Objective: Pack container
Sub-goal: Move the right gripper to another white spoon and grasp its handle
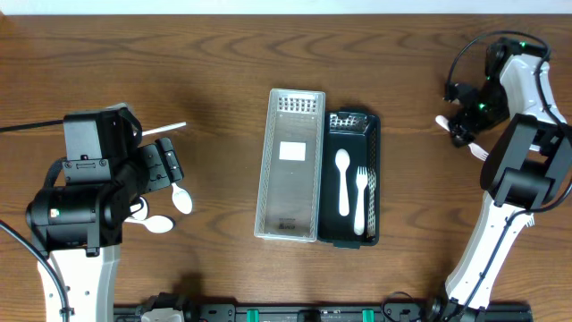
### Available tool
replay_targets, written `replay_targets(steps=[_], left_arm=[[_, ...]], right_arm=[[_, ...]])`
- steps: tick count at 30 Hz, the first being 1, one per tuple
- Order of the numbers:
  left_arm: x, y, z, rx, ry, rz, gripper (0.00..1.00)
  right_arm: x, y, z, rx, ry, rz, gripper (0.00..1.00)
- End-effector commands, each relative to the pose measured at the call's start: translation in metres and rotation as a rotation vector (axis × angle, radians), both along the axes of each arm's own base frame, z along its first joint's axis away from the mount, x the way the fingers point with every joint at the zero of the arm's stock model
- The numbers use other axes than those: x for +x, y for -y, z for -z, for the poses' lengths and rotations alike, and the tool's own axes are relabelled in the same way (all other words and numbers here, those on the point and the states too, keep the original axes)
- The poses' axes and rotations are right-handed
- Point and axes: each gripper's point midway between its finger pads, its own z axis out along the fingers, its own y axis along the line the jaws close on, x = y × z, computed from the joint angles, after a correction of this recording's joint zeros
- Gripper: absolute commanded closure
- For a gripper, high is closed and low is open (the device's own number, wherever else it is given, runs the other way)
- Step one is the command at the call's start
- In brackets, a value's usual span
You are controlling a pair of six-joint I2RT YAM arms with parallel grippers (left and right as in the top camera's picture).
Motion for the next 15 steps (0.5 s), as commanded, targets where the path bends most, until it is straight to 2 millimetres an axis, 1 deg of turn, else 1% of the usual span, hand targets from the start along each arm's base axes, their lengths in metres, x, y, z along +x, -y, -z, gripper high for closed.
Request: replay_targets(steps=[1,4,7,12,13,15], left_arm=[[0.000,-0.003,-0.003,0.012,0.007,-0.009,0.14],[0.000,-0.003,-0.003,0.012,0.007,-0.009,0.14],[0.000,-0.003,-0.003,0.012,0.007,-0.009,0.14],[0.000,-0.003,-0.003,0.012,0.007,-0.009,0.14],[0.000,-0.003,-0.003,0.012,0.007,-0.009,0.14],[0.000,-0.003,-0.003,0.012,0.008,-0.009,0.14]], right_arm=[[-0.015,0.010,0.016,-0.034,-0.058,-0.005,0.17],[-0.018,0.009,0.023,-0.032,-0.062,-0.005,0.18],[-0.021,0.007,0.027,-0.031,-0.070,0.002,0.23],[-0.020,0.004,0.028,-0.017,-0.064,0.002,0.41],[-0.019,0.002,0.028,-0.006,-0.062,0.004,0.45],[-0.018,-0.002,0.029,0.016,-0.055,0.009,0.51]])
